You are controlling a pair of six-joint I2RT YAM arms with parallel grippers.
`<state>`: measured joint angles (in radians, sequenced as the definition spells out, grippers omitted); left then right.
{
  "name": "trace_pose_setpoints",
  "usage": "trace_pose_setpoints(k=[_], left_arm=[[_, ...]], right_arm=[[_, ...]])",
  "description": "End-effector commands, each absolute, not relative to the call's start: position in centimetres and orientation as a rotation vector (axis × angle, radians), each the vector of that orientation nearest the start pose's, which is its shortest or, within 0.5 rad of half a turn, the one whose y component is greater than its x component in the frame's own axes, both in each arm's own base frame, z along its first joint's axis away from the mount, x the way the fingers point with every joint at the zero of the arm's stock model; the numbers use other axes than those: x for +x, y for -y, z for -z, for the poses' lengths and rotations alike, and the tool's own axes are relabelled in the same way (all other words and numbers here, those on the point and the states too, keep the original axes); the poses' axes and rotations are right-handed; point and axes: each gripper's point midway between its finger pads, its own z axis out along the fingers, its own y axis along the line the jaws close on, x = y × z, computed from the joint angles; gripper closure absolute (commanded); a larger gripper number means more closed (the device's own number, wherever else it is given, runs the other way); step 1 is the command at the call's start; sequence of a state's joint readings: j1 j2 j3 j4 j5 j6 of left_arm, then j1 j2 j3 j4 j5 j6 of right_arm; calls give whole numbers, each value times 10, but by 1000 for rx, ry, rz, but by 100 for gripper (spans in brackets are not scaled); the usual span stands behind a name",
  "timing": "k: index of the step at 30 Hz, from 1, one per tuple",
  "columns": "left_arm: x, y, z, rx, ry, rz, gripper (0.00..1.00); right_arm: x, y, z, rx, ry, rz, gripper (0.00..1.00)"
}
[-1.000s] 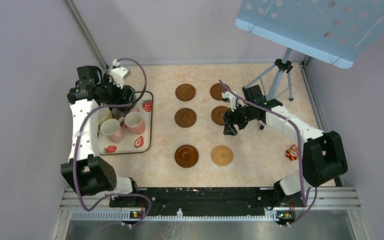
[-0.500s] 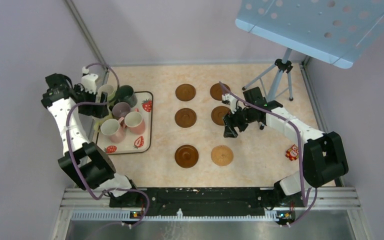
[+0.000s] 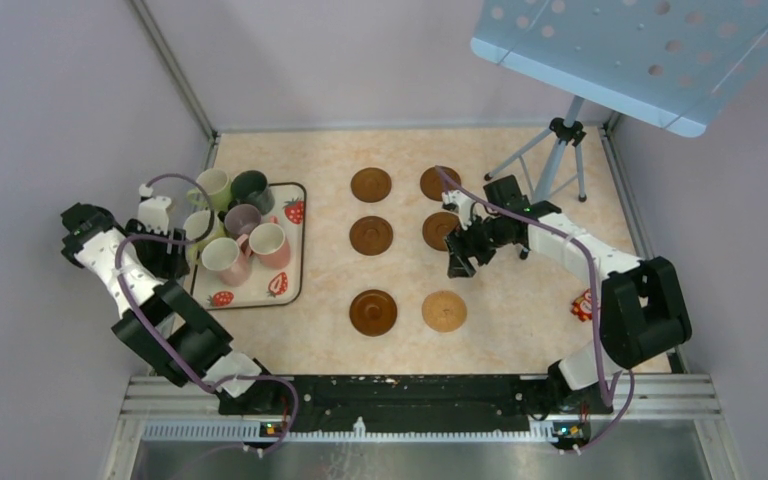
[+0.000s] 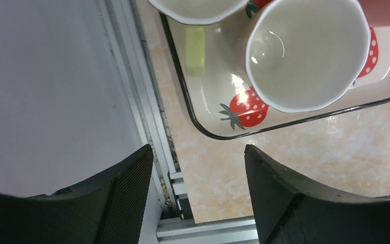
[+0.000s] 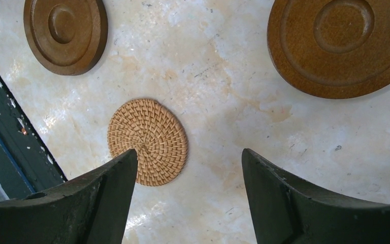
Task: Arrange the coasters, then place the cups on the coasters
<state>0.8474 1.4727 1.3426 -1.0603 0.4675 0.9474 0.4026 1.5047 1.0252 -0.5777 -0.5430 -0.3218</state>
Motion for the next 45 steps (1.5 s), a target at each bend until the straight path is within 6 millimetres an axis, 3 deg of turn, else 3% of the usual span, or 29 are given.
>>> trace_pose_setpoints(k=[1, 9, 17, 22, 31, 45], left_arm=[[253, -203, -157, 345, -2477, -12, 30], [269, -203, -144, 340, -2451, 87, 34], [289, -204, -130, 330, -2446, 124, 37], [302, -200, -120, 332, -2442, 130, 38], [318, -194, -97, 320, -2441, 174, 45], [323, -190, -73, 293, -2429, 218, 54]], right_arm=[[276, -198, -98, -1093, -2316, -720, 26], [278, -196, -99, -1091, -2314, -700, 26], [287, -194, -130, -1063, -2246, -724, 26], [292, -187, -137, -1042, -2223, -717, 26], [292, -180, -139, -1022, -2231, -722, 26], [294, -186, -132, -991, -2247, -781, 27]])
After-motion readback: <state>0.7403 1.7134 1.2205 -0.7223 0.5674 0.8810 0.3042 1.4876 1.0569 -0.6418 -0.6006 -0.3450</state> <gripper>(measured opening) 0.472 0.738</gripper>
